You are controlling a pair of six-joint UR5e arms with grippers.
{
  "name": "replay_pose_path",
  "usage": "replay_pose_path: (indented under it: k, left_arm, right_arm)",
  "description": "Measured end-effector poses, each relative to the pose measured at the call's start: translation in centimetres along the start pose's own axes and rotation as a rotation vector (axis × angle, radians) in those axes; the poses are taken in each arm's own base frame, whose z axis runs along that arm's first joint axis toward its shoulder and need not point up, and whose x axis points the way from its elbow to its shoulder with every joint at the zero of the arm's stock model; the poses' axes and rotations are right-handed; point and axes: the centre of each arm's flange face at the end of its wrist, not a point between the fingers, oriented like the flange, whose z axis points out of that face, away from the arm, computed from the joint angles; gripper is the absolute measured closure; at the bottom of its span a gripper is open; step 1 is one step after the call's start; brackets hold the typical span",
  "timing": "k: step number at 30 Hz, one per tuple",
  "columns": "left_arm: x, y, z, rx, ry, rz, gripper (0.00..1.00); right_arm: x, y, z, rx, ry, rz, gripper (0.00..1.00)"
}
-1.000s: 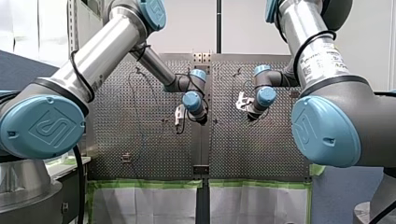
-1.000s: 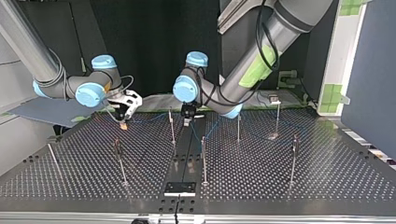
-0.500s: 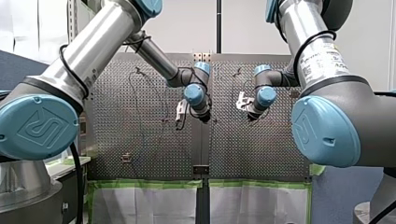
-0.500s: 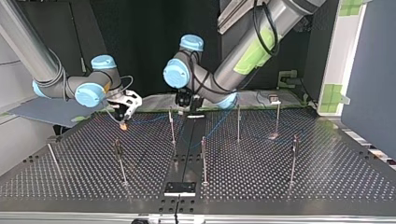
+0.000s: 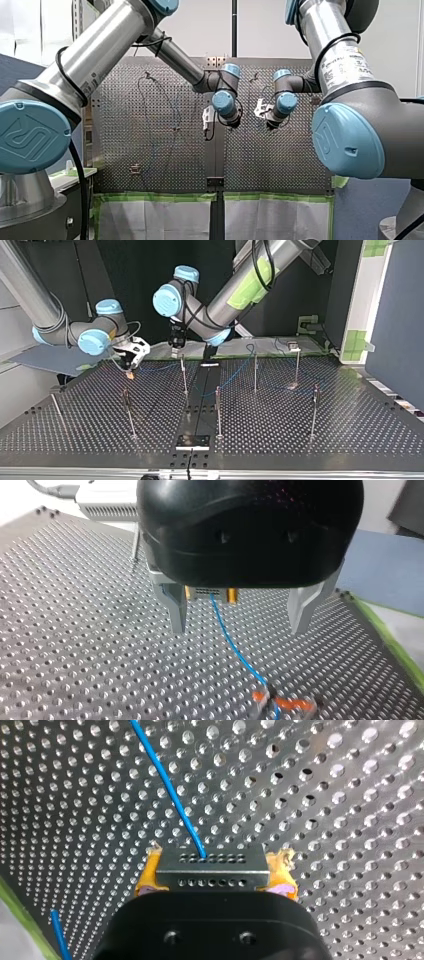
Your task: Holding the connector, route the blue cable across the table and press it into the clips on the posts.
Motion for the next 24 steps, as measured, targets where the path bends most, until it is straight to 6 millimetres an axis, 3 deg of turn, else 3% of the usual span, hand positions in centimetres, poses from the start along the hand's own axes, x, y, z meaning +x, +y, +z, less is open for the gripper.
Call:
replay_pose_path:
  k: [12, 19, 24]
  left_arm:
    - [2.7, -6.2, -0.1, 0.003, -0.044, -0.072, 0.00]
    - [4.3, -7.2, 0.7, -0.045, -0.027, -0.072, 0.00]
    - [5.2, -7.1, 2.4, -0.092, -0.043, -0.091, 0.00]
  right_arm:
    - [1.5, 0.4, -1.2, -0.008, -0.001, 0.004, 1.00]
    - [2.3, 0.1, -2.2, 0.000, 0.008, 0.004, 1.00]
    - [1.9, -0.3, -2.5, 0.010, -0.001, 0.002, 1.00]
